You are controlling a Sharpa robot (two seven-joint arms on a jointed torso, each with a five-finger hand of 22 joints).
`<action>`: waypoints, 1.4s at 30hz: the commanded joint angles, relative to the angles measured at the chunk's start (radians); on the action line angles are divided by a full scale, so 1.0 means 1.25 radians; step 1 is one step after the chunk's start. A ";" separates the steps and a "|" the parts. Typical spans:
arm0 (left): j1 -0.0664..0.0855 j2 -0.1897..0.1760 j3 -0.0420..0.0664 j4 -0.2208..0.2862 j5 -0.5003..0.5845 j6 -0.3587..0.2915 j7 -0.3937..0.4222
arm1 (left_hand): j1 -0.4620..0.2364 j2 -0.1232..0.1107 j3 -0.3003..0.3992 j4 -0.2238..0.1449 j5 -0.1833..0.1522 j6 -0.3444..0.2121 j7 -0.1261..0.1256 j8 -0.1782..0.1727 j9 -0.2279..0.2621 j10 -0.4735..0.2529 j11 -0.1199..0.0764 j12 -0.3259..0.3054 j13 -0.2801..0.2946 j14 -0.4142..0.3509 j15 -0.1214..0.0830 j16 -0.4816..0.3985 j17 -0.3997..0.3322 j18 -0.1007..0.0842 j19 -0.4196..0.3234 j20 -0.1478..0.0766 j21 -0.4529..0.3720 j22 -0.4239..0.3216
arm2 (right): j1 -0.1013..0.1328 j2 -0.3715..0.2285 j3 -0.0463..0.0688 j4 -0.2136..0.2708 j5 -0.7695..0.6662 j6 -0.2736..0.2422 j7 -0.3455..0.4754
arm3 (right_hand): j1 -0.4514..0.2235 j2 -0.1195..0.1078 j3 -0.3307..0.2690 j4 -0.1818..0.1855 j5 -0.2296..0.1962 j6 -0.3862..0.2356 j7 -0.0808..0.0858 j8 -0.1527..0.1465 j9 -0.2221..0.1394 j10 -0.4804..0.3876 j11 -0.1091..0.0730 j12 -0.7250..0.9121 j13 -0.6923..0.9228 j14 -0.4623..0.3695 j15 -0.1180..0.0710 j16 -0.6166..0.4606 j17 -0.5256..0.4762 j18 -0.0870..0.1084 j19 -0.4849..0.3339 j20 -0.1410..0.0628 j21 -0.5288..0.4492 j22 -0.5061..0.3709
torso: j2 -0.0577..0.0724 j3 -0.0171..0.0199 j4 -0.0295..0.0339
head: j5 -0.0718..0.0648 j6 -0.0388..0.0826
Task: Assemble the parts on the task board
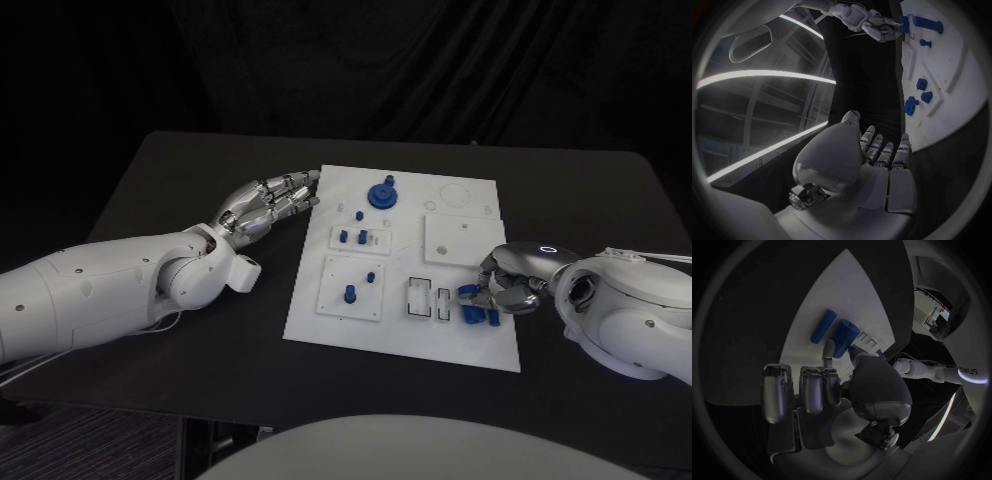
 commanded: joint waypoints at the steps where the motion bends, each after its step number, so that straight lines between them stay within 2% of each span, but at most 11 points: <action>1: -0.002 0.003 0.001 0.000 0.000 0.017 0.030 | 0.002 0.004 0.006 0.000 0.005 -0.002 0.003 0.003 0.001 0.000 0.005 0.004 0.001 0.001 0.005 0.003 0.001 0.014 0.000 0.006 0.001 0.001 | -0.005 0.006 0.000 -0.005 -0.013 -0.012 -0.022 | 0.011 0.000 0.002 -0.001 0.004 -0.007 0.000 -0.004 -0.001 0.082 -0.003 0.002 0.211 0.081 -0.005 -0.004 0.197 -0.006 0.059 -0.005 -0.005 0.193 | 0.000 -0.0002 0.0006 | -0.001 0.000; 9: -0.004 0.003 0.001 0.000 0.000 0.022 0.028 | 0.003 0.005 0.007 -0.001 0.005 -0.003 0.004 0.003 0.000 0.000 0.007 0.004 0.001 0.003 0.008 0.004 0.001 0.014 0.001 0.008 0.002 0.002 | -0.017 0.030 0.000 -0.018 -0.013 0.032 -0.059 | 0.012 -0.001 -0.002 -0.001 0.015 -0.011 0.004 -0.020 -0.006 0.082 0.001 0.002 0.211 0.079 -0.003 -0.008 0.190 -0.003 0.054 -0.003 -0.015 0.189 | 0.000 -0.0005 -0.0010 | 0.002 0.000; 13: -0.004 0.002 0.001 0.000 0.000 0.023 0.027 | 0.003 0.005 0.007 -0.001 0.005 -0.003 0.005 0.003 0.000 0.001 0.008 0.005 0.001 0.005 0.010 0.004 0.002 0.014 0.001 0.009 0.002 0.002 | -0.021 0.040 0.000 -0.021 -0.013 0.040 -0.061 | 0.012 0.000 -0.002 -0.002 0.018 -0.013 0.006 -0.032 -0.012 0.082 0.003 0.002 0.211 0.079 -0.001 -0.008 0.189 -0.002 0.053 -0.002 -0.017 0.188 | 0.000 -0.0006 0.0002 | 0.001 0.000; 20: -0.005 0.002 0.001 0.000 0.000 0.025 0.025 | 0.003 0.005 0.008 -0.001 0.005 -0.004 0.005 0.003 0.000 0.002 0.009 0.005 0.001 0.007 0.011 0.005 0.002 0.014 0.002 0.010 0.002 0.004 | -0.023 0.051 0.000 -0.025 -0.013 0.046 -0.057 | 0.029 -0.002 -0.002 -0.006 0.059 -0.010 0.018 -0.090 -0.046 0.082 0.014 0.002 0.211 0.079 0.007 -0.009 0.187 -0.002 0.052 0.006 -0.020 0.187 | 0.000 -0.0006 -0.0003 | 0.001 0.000; 21: -0.005 0.002 0.001 0.000 0.000 0.026 0.025 | 0.003 0.005 0.008 -0.001 0.005 -0.004 0.005 0.003 0.000 0.002 0.009 0.005 0.001 0.007 0.011 0.005 0.002 0.014 0.002 0.010 0.002 0.004 | -0.023 0.052 0.000 -0.025 -0.013 0.046 -0.056 | 0.039 -0.002 0.001 -0.011 0.088 -0.006 0.020 -0.101 -0.053 0.082 0.016 0.002 0.211 0.079 0.008 -0.009 0.186 -0.002 0.051 0.007 -0.020 0.187 | 0.000 -0.0006 0.0000 | 0.001 0.000; 22: -0.005 0.002 0.001 -0.001 0.000 0.026 0.025 | 0.003 0.005 0.008 -0.001 0.005 -0.004 0.005 0.003 0.000 0.002 0.009 0.005 0.001 0.007 0.011 0.005 0.002 0.014 0.002 0.010 0.002 0.004 | -0.023 0.053 0.000 -0.026 -0.013 0.047 -0.056 | 0.039 -0.002 0.001 -0.011 0.088 -0.006 0.020 -0.101 -0.053 0.082 0.016 0.002 0.211 0.079 0.008 -0.009 0.186 -0.002 0.051 0.007 -0.020 0.187 | 0.000 -0.0006 0.0001 | 0.001 0.000; 24: -0.005 0.002 0.001 -0.001 0.000 0.027 0.025 | 0.003 0.005 0.008 -0.001 0.005 -0.004 0.005 0.003 0.000 0.002 0.009 0.005 0.001 0.007 0.011 0.005 0.002 0.014 0.002 0.010 0.002 0.004 | -0.023 0.055 0.000 -0.027 -0.013 0.048 -0.054 | 0.046 -0.003 0.003 -0.015 0.103 -0.004 0.022 -0.115 -0.061 0.082 0.017 0.002 0.211 0.079 0.009 -0.009 0.187 -0.002 0.051 0.009 -0.020 0.187 | 0.000 0.0000 0.0005 | 0.000 0.000; 27: -0.006 0.003 0.001 -0.001 0.000 0.027 0.024 | 0.003 0.005 0.008 -0.001 0.005 -0.004 0.005 0.003 0.000 0.002 0.009 0.005 0.001 0.007 0.012 0.005 0.002 0.014 0.003 0.011 0.002 0.004 | -0.023 0.057 0.000 -0.029 -0.013 0.050 -0.051 | 0.056 -0.002 0.005 -0.022 0.106 -0.006 0.026 -0.135 -0.074 0.082 0.021 0.002 0.211 0.079 0.012 -0.010 0.185 -0.001 0.051 0.011 -0.021 0.187 | 0.000 0.0003 -0.0004 | 0.000 0.000; 31: -0.006 0.003 0.001 -0.002 0.000 0.028 0.023 | 0.003 0.005 0.008 -0.001 0.005 -0.004 0.005 0.003 0.000 0.002 0.009 0.006 0.001 0.008 0.012 0.006 0.002 0.014 0.003 0.011 0.003 0.004 | -0.023 0.057 0.000 -0.029 -0.013 0.043 -0.043 | 0.086 0.010 0.020 -0.048 0.106 0.003 0.026 -0.151 -0.085 0.082 0.021 0.002 0.211 0.079 0.013 -0.009 0.186 -0.001 0.051 0.012 -0.021 0.187 | 0.000 -0.0004 0.0003 | 0.001 0.000; 35: -0.007 0.003 0.001 -0.002 0.000 0.029 0.023 | 0.003 0.005 0.009 -0.001 0.005 -0.005 0.005 0.003 0.000 0.003 0.010 0.006 0.002 0.009 0.013 0.006 0.003 0.014 0.004 0.012 0.003 0.004 | -0.023 0.056 0.001 -0.029 0.002 0.026 -0.032 | 0.109 0.018 0.034 -0.076 0.106 0.013 0.023 -0.159 -0.090 0.082 0.019 0.002 0.211 0.080 0.012 -0.007 0.190 -0.002 0.053 0.012 -0.018 0.188 | 0.001 0.0001 -0.0013 | 0.003 0.000; 42: -0.007 0.002 0.001 -0.003 0.000 0.030 0.022 | 0.004 0.006 0.009 -0.002 0.006 -0.006 0.005 0.003 0.000 0.004 0.011 0.007 0.002 0.010 0.014 0.006 0.003 0.014 0.004 0.012 0.003 0.005 | -0.023 0.050 0.001 -0.025 0.070 -0.024 -0.006 | 0.117 0.026 0.041 -0.093 0.106 0.025 0.019 -0.159 -0.090 0.082 0.016 0.002 0.211 0.081 0.010 -0.004 0.196 -0.004 0.056 0.011 -0.013 0.190 | 0.001 0.0003 0.0001 | 0.004 0.000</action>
